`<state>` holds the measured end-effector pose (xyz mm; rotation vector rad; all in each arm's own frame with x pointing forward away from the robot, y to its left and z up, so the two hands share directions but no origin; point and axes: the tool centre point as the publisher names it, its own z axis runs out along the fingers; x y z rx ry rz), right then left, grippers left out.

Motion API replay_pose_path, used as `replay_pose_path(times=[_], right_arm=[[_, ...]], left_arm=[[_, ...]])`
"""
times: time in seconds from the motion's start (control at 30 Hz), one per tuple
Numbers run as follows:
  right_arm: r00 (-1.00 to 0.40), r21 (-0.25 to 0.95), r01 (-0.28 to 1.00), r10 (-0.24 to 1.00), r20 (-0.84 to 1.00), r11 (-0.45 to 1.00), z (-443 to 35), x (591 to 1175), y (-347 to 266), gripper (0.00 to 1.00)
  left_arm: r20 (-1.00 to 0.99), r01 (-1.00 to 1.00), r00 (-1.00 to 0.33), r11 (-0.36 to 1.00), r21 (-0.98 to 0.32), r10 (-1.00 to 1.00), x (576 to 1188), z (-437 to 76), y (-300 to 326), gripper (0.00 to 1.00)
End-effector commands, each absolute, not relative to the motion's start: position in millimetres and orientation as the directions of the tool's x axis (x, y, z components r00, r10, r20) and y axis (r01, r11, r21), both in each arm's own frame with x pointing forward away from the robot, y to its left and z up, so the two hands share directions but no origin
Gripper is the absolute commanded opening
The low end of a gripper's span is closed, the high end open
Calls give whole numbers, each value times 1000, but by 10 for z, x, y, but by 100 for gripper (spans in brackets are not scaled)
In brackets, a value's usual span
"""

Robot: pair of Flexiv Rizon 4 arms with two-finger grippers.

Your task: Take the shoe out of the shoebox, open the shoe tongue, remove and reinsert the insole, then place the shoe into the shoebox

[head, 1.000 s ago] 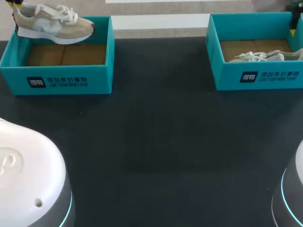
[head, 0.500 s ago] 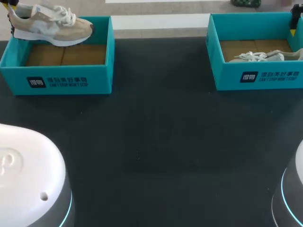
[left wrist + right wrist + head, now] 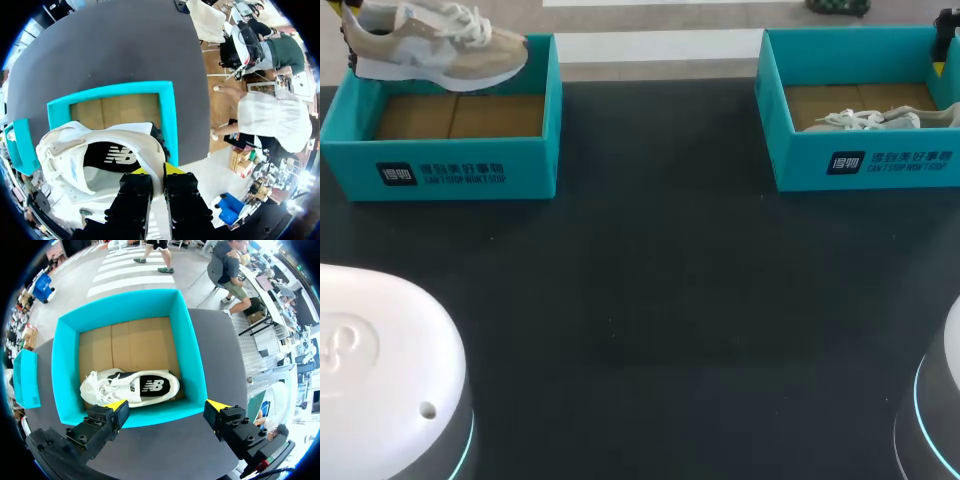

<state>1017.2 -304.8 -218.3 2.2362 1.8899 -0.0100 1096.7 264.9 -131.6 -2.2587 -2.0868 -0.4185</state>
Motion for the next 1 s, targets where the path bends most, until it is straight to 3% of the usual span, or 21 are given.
replay_pose_path(times=[0.03,0.43,0.8,1.0], right_arm=[[177,161,975,974,-140,-153,-2187,10159,-3048,100],[177,161,975,974,-140,-153,-2187,10159,-3048,100],[177,161,975,974,-140,-153,-2187,10159,-3048,100],[177,161,975,974,-140,-153,-2187,10159,-3048,100]], left_arm=[[224,987,25,-60,149,974,10685,-1082,2540,0],[142,981,35,-61,184,989,10123,-995,1834,0],[67,988,68,-76,132,995,9504,-1031,1109,0],[67,988,68,-76,132,995,9504,-1031,1109,0]])
